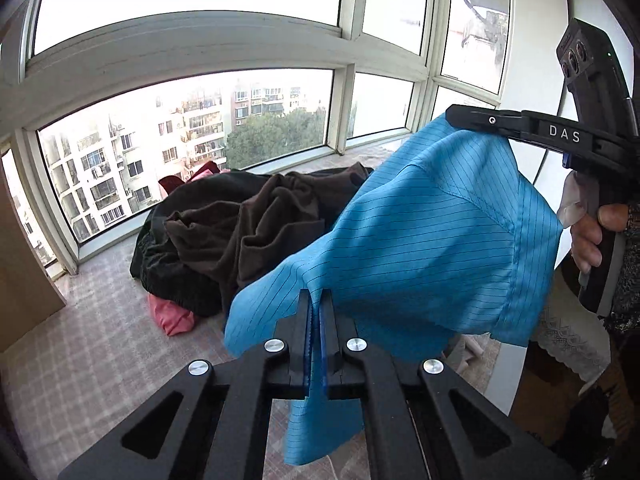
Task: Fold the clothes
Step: 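Lift the blue coat off the pile with both grippers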
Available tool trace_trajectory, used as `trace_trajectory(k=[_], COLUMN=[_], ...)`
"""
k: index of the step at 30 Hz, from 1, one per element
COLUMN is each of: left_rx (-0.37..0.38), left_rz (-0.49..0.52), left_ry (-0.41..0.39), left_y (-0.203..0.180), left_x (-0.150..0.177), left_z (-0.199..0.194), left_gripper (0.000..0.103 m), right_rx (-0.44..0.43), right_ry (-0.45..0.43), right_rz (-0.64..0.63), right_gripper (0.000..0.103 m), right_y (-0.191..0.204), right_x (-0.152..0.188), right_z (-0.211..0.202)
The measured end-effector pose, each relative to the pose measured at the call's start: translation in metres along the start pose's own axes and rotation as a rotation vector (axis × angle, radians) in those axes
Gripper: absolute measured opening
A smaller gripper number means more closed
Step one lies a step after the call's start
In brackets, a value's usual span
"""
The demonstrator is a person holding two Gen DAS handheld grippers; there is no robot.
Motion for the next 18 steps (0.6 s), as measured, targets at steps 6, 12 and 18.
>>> trace_trajectory(k=[6,12,18], left_rx=[-0.053,-0.128,-0.253], left_rz=[0.018,0.025,0.056], left_ry=[-0.139,-0.274,-0.312], left_y=[0.031,0.068,0.118], left_x=[-0.059,-0.078,-0.063], left_z=[-0.072,-0.159,-0.24], left_gripper=[0.0,0.0,0.0], right_rx=[-0.107,-0.167,-0.239], right_ry=[-0.155,-0.24,-0.223], right_rz=[-0.123,-0.239,-0.273], right_gripper=[0.001,0.001,0.001], right_y=[0.079,0.175,0.26], right_x=[-0.094,-0.153,-0.161], right_z=[-0.042,-0.066,-0.059])
Point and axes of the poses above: each gripper's, at about its wrist camera, not at the fingertips, and z roughly the way its jaws point, y to its left, x to its underside, the point moved 7 cm from there along z, roughly the way its jaws point, and after that the axes turned 3 degrees about z, right-handed, at the moved point
